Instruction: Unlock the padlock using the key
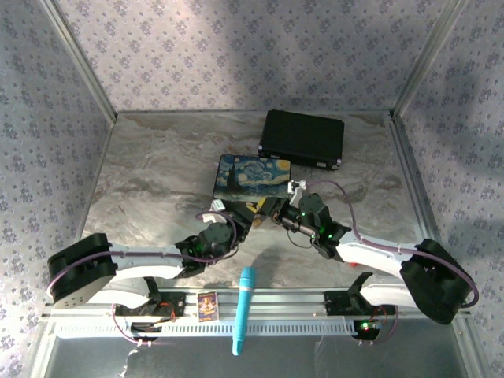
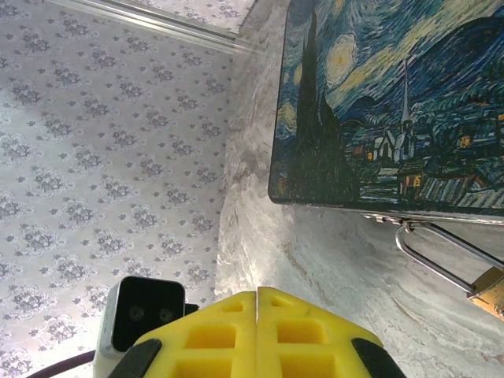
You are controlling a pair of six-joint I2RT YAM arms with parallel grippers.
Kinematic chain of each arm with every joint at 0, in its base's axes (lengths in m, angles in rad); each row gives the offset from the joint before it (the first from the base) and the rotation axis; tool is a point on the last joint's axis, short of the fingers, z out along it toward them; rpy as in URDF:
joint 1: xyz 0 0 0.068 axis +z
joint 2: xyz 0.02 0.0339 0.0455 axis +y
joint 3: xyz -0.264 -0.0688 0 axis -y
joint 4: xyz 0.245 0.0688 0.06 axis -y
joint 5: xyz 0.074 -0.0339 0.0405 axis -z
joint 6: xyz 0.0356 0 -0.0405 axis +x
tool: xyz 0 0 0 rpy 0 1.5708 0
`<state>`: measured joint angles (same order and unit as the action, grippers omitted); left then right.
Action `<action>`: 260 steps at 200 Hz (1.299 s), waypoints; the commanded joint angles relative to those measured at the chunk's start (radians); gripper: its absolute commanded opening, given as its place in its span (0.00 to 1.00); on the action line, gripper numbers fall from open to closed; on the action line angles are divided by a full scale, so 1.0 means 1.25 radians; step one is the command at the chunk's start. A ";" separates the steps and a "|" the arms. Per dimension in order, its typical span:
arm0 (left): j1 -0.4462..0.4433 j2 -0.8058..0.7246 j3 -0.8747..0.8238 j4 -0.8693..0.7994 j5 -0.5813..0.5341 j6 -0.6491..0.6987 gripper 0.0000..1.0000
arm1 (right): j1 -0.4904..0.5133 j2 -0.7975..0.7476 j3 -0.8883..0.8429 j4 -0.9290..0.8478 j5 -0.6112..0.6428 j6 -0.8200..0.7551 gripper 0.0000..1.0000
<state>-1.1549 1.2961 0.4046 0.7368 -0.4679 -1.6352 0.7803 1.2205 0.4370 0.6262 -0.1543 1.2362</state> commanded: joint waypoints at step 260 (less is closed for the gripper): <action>0.364 -0.154 0.410 -0.912 0.793 0.920 0.00 | -0.323 -0.019 0.184 -0.268 -0.760 -0.641 0.71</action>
<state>-0.7185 1.1011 0.8639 -0.2867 0.3450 -0.7017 0.3565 1.1572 0.6025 0.2947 -0.9291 0.5343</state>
